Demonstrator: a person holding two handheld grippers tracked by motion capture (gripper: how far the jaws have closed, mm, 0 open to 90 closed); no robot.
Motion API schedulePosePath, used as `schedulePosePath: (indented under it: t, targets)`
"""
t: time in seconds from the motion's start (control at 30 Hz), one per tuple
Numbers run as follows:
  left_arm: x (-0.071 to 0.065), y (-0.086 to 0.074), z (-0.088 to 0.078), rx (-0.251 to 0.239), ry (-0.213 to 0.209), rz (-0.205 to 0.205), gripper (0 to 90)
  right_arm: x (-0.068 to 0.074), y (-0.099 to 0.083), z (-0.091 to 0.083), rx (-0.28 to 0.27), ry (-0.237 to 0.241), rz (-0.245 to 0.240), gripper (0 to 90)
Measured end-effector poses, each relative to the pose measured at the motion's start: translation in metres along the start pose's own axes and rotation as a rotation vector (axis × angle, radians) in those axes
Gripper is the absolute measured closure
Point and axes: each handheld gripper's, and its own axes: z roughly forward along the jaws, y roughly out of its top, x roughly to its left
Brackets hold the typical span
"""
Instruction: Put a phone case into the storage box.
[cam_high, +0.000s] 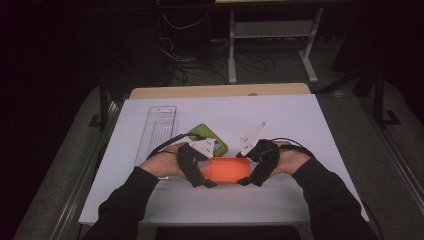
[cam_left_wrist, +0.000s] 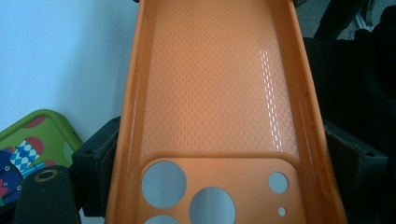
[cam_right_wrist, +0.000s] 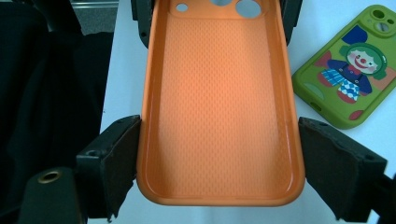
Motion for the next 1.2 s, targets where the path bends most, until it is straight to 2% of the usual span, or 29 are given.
schedulePosePath:
  t: [0.23, 0.33, 0.47, 0.53, 0.57, 0.67, 0.77, 0.93, 1.1, 1.2]
  targets:
    - [0.0, 0.0, 0.0, 0.008, 0.003, 0.002, 16.0, -0.001, 0.0, 0.001, 0.004, 0.006, 0.01, 14.9]
    - [0.0, 0.001, 0.0, 0.014, 0.008, 0.01, 16.0, -0.001, -0.001, 0.002, 0.001, 0.01, 0.024, 14.7]
    - [-0.001, 0.001, 0.001, 0.018, 0.018, 0.001, 16.1, -0.001, -0.003, 0.002, -0.016, 0.006, 0.053, 12.4]
    - [-0.002, 0.0, 0.001, 0.022, 0.027, -0.005, 16.1, -0.002, -0.003, 0.001, -0.02, 0.0, 0.06, 10.3]
    - [-0.002, 0.0, 0.001, 0.029, 0.034, -0.007, 16.1, 0.0, -0.003, 0.0, -0.003, -0.001, 0.098, 8.6]
    - [-0.002, -0.002, 0.002, 0.037, 0.076, -0.035, 16.1, -0.004, -0.004, -0.004, -0.049, -0.025, 0.087, 4.2]
    - [-0.002, -0.005, 0.005, 0.044, 0.128, -0.095, 16.1, -0.007, -0.005, -0.009, -0.079, -0.049, 0.11, 2.0]
    - [0.0, -0.014, 0.009, 0.052, 0.179, -0.191, 16.0, -0.01, -0.009, -0.015, -0.11, -0.091, 0.165, 0.9]
    - [0.003, -0.017, 0.012, 0.018, 0.247, -0.318, 16.0, -0.014, -0.017, -0.013, -0.107, -0.12, 0.193, 0.0]
    - [0.002, -0.016, 0.011, 0.01, 0.284, -0.361, 16.0, -0.015, -0.022, -0.014, -0.135, -0.162, 0.219, 0.0]
